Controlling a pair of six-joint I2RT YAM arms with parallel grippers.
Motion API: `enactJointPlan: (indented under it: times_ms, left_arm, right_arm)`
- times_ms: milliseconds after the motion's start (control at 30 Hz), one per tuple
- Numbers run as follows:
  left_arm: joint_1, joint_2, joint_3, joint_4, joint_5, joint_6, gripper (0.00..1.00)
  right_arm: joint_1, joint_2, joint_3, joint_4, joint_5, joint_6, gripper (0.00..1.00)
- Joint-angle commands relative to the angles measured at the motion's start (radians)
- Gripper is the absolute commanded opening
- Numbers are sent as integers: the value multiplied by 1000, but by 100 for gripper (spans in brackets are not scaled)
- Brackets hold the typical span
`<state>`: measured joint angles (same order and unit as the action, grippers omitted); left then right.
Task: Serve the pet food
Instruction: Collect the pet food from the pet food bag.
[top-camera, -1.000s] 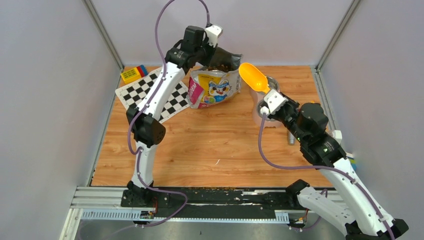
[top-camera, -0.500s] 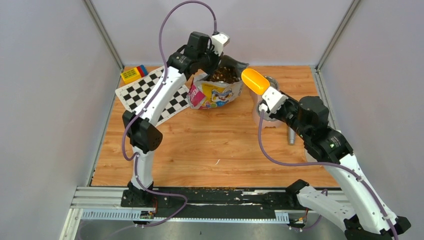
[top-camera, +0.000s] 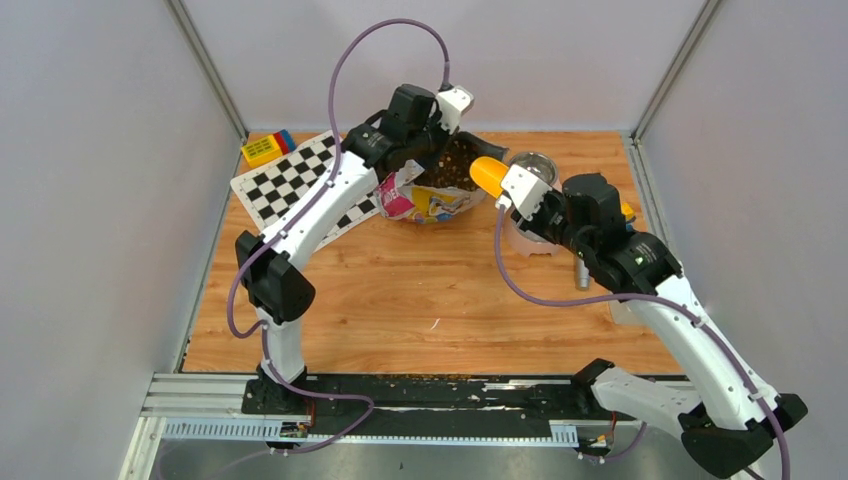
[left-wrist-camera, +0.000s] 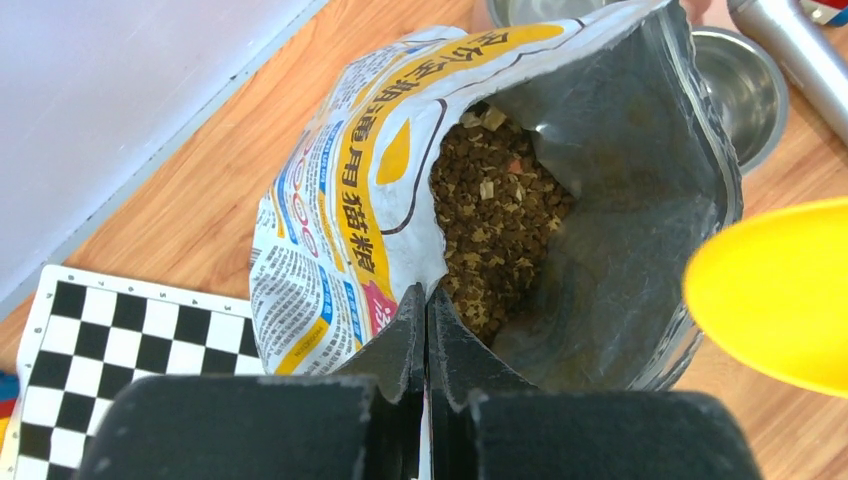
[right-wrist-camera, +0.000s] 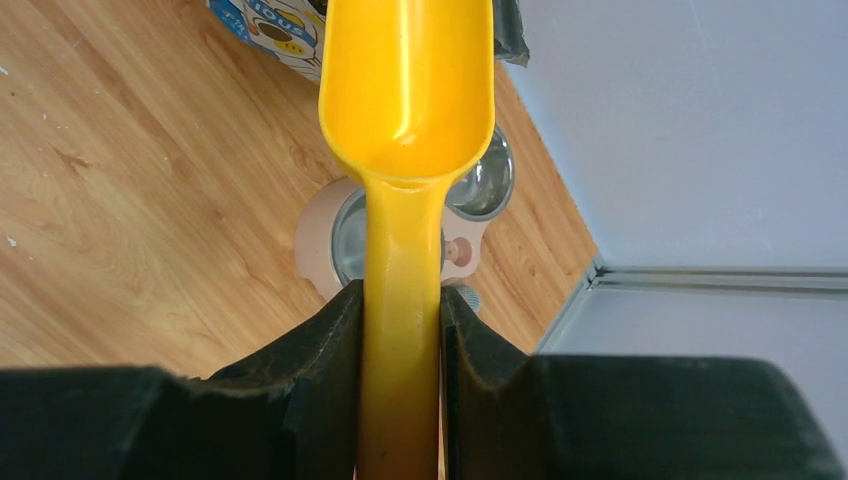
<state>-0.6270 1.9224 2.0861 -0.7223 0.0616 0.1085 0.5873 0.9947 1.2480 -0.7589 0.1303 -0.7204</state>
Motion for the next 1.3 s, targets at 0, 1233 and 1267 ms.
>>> enactJointPlan:
  times_ms: [0,1233,1267]
  left_arm:
    - [-49,-70,-54,63,-170,-20,0]
    - [-156,-135,-94,73,-315,-63,0]
    - [-160,-138,-100,71,-311,-64,0]
  right_arm:
    - [12,29,79,-49,19,95,0]
    - [55,169,106,-127,106,172,0]
    - [57,167,95,-130,113,167,0]
